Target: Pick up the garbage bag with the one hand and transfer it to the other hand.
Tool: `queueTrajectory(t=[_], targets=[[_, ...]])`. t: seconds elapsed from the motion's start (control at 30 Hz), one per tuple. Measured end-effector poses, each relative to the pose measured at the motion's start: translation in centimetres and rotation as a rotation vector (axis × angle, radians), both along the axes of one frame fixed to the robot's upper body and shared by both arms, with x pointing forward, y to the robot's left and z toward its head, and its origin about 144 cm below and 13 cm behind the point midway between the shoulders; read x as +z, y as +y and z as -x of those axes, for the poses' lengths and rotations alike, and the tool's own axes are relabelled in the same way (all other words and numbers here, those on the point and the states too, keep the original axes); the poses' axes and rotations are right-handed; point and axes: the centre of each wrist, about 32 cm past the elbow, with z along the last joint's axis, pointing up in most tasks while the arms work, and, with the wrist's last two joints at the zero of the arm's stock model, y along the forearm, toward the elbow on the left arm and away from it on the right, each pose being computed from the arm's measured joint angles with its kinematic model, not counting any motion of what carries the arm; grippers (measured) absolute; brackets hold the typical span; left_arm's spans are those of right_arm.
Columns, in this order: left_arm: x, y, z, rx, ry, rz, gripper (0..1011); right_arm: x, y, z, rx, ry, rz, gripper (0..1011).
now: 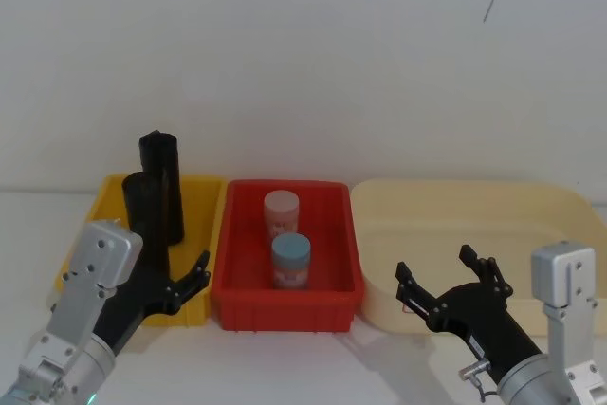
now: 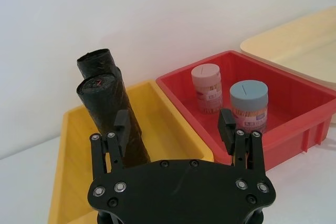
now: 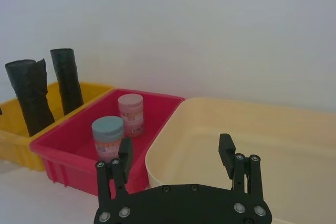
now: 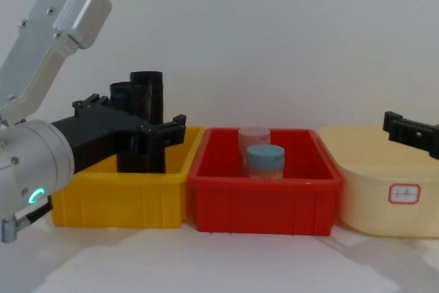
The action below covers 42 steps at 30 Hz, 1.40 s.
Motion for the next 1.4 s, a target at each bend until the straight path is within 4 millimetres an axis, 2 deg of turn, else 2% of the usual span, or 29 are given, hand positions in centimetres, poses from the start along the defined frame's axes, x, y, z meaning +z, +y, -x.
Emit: queueTrajectory(t=[0.83,1.4], targets=[[0.0,0.2,-0.4,0.005,-0.006,-0.002,1001,0.0,0.0,0.0,0.0,0.0,0.0,1001],[-0.2,2.3,-2.0,0.076,0.032,0.043,1001,0.0,0.0,0.0,0.0,0.0,0.0,1001]])
